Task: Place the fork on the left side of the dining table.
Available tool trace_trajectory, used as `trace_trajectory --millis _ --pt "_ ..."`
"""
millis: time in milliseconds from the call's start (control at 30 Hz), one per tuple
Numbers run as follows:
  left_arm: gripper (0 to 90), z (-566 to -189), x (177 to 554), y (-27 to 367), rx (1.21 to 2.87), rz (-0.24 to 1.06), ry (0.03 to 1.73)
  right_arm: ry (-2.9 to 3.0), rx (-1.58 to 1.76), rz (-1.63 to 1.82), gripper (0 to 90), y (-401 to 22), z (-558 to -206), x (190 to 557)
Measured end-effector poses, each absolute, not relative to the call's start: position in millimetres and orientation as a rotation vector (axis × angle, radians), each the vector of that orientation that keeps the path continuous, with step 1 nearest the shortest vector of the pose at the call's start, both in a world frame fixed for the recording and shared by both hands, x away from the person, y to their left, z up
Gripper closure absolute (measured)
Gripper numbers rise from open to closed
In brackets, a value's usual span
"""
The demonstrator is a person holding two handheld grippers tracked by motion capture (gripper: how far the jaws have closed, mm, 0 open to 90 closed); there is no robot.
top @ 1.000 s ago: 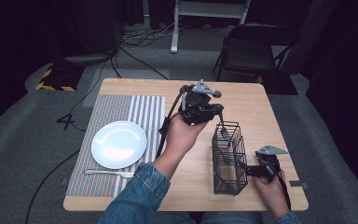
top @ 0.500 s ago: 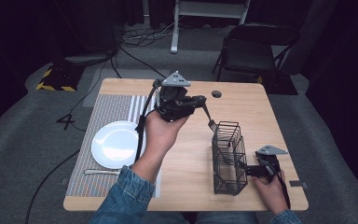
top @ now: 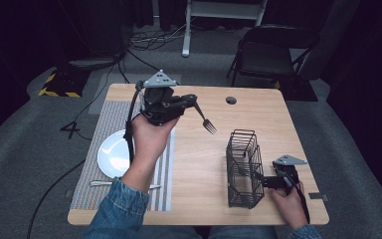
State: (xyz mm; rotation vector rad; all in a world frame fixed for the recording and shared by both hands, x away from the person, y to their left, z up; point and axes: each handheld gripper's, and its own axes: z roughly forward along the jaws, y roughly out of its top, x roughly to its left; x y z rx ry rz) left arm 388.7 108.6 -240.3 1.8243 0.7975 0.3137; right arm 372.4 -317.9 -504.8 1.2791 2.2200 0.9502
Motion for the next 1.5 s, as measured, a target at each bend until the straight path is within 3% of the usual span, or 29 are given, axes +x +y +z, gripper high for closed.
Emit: trace_trajectory --millis 367,1000,1500 --pt "85.8 -244 395 148 1.824 0.388 0.835 2.220 1.279 0.950 10.6 -318 -505 372" --pt "85.8 -263 430 199 1.797 0.410 0.954 2.219 1.279 0.951 11.0 -318 -505 372" --pt "85.7 -317 472 226 1.809 0.351 1.096 2.216 1.280 0.951 11.3 -318 -505 372"
